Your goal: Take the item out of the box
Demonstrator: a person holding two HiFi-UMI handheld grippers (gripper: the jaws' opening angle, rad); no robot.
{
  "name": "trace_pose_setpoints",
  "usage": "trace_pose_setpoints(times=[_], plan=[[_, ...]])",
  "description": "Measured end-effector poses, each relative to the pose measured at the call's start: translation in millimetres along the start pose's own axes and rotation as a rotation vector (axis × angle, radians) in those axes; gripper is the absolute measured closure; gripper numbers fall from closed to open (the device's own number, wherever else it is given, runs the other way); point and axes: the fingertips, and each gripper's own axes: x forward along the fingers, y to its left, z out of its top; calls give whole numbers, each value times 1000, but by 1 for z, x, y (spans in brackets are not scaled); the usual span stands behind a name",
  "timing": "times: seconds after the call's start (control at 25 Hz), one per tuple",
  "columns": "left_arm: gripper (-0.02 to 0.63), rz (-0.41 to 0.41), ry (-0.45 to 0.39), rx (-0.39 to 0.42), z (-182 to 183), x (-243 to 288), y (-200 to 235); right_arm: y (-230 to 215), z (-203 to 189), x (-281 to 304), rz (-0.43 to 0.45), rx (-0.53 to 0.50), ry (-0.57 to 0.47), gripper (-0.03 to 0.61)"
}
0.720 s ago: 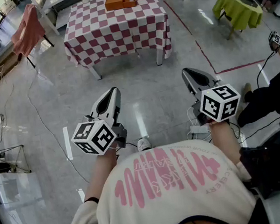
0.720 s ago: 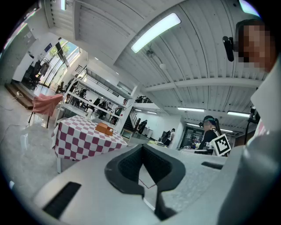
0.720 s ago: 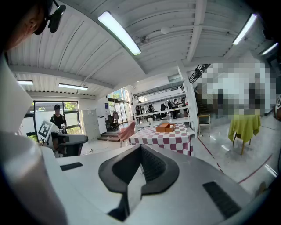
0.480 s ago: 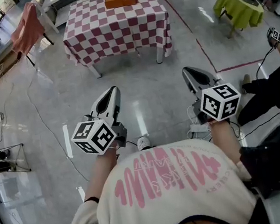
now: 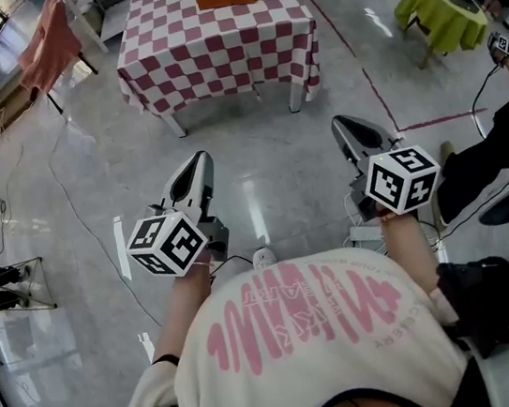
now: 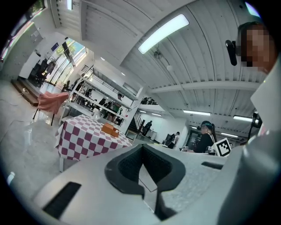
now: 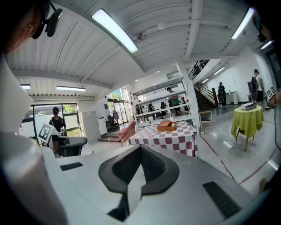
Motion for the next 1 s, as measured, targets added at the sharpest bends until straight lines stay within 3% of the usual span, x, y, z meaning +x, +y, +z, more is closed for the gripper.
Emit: trace_pose_setpoints(times=[0.16,0.48,1.0], plan=[[606,11,-39,-38,20,7,28,3,13,26,13,38,-32,572],[606,-43,-11,59,43,26,62,7,24,75,-14,56,-57,572],[606,-87,10,51,60,67,110,1,27,132,-49,54,-42,572]])
